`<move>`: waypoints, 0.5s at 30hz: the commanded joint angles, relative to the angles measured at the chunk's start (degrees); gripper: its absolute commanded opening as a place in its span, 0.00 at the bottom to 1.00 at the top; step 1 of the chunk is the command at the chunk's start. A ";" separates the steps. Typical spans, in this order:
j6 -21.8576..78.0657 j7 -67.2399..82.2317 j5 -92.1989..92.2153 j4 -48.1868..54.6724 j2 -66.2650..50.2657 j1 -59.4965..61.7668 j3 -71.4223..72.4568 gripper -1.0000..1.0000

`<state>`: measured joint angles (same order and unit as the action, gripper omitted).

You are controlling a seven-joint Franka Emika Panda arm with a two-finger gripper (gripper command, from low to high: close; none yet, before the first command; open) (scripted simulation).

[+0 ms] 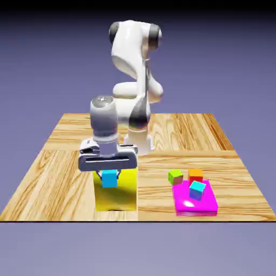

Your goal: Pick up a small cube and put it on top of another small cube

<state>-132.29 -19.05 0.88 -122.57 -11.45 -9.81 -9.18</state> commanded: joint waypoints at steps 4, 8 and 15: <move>3.18 9.86 -7.65 0.96 0.24 -8.30 7.26 0.00; 6.37 19.73 -15.07 1.83 0.48 -16.43 14.46 0.00; -2.15 17.90 -18.80 -3.61 -5.79 -15.80 12.97 0.00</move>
<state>-134.39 -1.06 -17.79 -126.18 -17.24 -25.60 3.80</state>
